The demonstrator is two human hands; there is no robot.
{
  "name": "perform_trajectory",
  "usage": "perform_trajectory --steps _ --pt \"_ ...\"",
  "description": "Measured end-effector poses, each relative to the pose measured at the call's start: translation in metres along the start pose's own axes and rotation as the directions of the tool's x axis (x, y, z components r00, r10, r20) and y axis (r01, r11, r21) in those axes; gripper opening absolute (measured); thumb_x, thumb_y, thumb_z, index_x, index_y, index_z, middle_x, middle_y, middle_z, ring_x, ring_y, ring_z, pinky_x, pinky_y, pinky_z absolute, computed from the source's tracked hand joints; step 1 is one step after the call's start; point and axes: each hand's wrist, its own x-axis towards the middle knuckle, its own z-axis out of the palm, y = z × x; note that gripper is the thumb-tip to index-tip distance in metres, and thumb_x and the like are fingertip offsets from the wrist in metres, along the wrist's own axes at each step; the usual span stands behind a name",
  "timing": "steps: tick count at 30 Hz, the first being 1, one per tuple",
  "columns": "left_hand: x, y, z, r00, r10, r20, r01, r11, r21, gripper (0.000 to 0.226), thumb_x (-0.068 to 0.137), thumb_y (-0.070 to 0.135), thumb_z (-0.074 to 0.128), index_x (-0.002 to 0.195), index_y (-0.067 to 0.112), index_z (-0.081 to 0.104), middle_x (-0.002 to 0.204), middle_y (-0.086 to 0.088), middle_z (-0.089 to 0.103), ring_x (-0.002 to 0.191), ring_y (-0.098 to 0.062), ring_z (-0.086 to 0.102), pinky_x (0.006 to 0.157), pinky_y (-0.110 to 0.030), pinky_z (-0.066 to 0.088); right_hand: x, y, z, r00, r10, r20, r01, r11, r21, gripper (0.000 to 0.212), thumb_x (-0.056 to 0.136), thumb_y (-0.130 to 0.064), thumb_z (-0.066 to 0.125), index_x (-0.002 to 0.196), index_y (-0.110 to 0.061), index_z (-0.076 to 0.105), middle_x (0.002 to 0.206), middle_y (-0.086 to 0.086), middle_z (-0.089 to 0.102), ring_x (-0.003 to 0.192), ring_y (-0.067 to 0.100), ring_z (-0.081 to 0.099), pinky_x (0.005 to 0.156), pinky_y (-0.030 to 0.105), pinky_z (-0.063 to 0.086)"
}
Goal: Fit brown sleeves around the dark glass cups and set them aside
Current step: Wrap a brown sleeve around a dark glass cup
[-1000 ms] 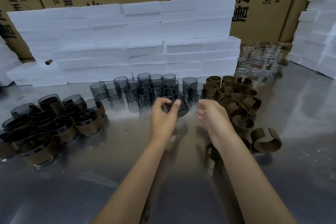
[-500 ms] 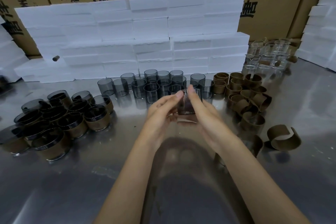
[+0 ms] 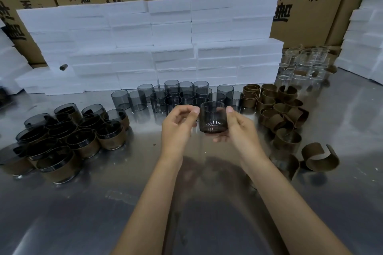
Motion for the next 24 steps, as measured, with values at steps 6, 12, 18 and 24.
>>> perform_trajectory --steps 6,12,18,24 --pt "-0.007 0.005 0.006 0.995 -0.027 0.096 0.025 0.999 0.019 0.036 0.085 0.052 0.073 0.096 0.018 0.076 0.086 0.013 0.077 0.083 -0.001 0.07 0.065 -0.018 0.051 0.001 -0.004 -0.001 0.997 -0.012 -0.081 0.01 0.999 -0.033 0.032 0.091 -0.055 0.067 0.106 -0.027 0.07 0.088 -0.011 0.076 0.074 -0.001 0.069 0.06 0.023 0.057" --pt "-0.015 0.0 0.018 0.96 -0.038 0.278 0.018 0.997 0.071 0.047 0.077 0.073 0.071 0.087 0.028 0.075 0.084 0.015 0.074 0.083 0.004 0.068 0.075 -0.01 0.048 -0.001 -0.002 0.007 0.975 0.174 0.137 -0.186 0.979 0.081 0.08 0.063 -0.086 0.063 0.119 -0.029 0.069 0.109 0.0 0.077 0.087 0.014 0.074 0.069 0.03 0.053" --pt "-0.014 0.002 0.015 0.955 -0.087 0.285 0.067 0.995 0.079 0.051 0.072 0.079 0.065 0.08 0.031 0.078 0.087 0.005 0.068 0.083 -0.005 0.064 0.075 -0.024 0.051 -0.001 0.002 0.01 0.979 0.15 0.141 -0.155 0.988 0.02 0.093 0.061 -0.098 0.05 0.118 -0.026 0.064 0.094 0.007 0.08 0.075 0.025 0.077 0.066 0.035 0.059" --pt "-0.011 0.0 0.014 0.939 -0.143 0.313 0.119 0.988 0.095 0.051 0.074 0.077 0.066 0.085 0.029 0.081 0.085 0.009 0.077 0.082 -0.008 0.072 0.079 -0.026 0.054 0.003 0.007 0.011 0.985 0.147 0.086 -0.156 0.982 0.105 0.07 0.095 -0.076 0.035 0.109 -0.017 0.07 0.088 0.01 0.08 0.072 0.026 0.077 0.055 0.03 0.057"
